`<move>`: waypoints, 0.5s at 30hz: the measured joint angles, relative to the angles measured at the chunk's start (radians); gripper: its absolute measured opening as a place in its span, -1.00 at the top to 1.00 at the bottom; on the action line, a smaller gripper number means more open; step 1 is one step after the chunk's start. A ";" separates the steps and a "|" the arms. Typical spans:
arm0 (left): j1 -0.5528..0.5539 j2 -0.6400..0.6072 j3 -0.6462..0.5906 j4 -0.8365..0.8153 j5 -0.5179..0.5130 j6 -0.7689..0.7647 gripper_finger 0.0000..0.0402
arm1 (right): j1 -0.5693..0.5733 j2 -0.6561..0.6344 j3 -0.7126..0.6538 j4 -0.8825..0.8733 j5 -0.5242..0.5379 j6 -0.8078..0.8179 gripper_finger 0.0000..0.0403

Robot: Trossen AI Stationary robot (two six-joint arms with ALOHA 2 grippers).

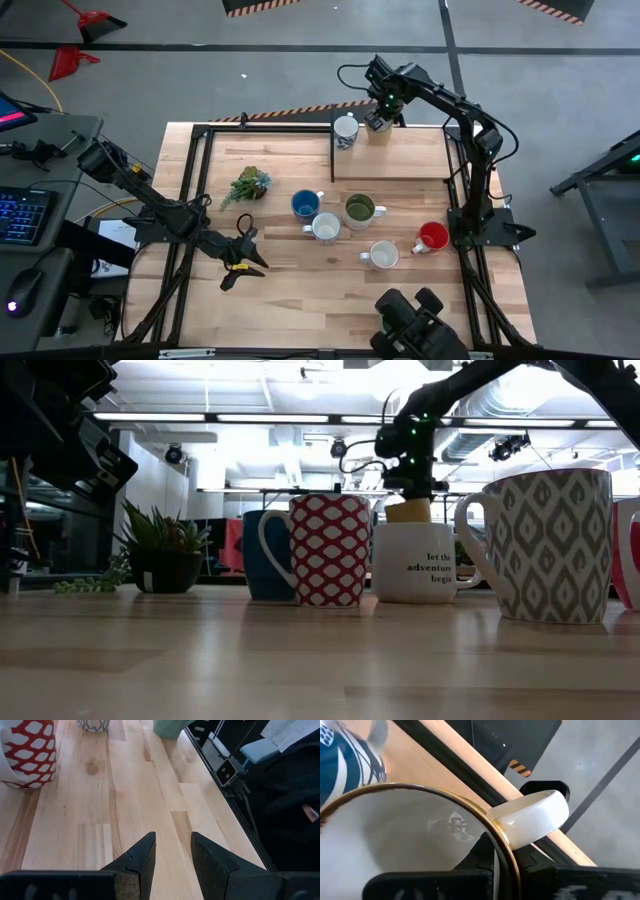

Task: Place coffee mugs
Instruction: Put the yellow mug on the shelf

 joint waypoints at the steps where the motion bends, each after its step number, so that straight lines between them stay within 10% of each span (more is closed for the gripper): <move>1: 0.000 0.000 0.000 0.000 0.000 0.000 0.44 | 0.001 0.000 -0.008 0.012 -0.002 0.000 1.00; 15: 0.000 0.000 0.000 0.000 0.000 -0.001 0.44 | 0.004 0.000 -0.049 0.083 -0.044 -0.007 0.94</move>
